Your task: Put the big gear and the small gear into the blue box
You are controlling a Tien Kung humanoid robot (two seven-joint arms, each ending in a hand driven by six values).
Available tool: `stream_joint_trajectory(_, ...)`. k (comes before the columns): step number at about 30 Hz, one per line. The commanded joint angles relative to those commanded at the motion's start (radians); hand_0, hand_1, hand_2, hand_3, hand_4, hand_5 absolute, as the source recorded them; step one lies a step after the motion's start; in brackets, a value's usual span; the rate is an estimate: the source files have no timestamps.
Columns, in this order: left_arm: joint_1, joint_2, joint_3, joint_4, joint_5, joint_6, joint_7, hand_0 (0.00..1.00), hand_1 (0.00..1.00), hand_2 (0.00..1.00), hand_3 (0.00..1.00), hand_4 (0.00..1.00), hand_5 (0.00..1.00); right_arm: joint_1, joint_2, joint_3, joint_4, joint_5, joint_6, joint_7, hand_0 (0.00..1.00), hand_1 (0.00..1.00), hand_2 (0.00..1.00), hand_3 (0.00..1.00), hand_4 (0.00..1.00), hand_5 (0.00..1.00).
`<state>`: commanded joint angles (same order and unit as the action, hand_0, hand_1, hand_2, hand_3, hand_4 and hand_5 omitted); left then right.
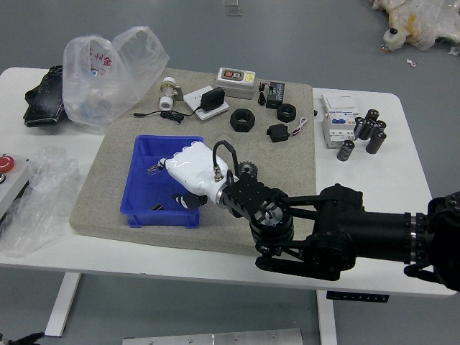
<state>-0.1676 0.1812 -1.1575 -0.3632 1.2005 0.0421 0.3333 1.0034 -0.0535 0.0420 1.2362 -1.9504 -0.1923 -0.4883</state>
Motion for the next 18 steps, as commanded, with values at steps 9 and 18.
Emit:
stream_joint_trajectory(9,0.0,-0.001,0.0,0.0,0.0,0.001,0.001,0.618,0.592,0.541,0.619,0.681,0.537,-0.014,-0.046,0.155,0.076,0.004,-0.044,0.01,0.308,0.403,0.292,0.75,0.716,0.308)
stream_joint_trajectory(18,-0.001,-0.002,0.001,0.0,-0.002,0.001,0.001,0.618,0.592,0.541,0.618,0.679,0.536,-0.025,-0.077,0.263,-0.017,0.045,-0.037,0.008,0.361,0.567,0.683,0.856,0.759,0.261)
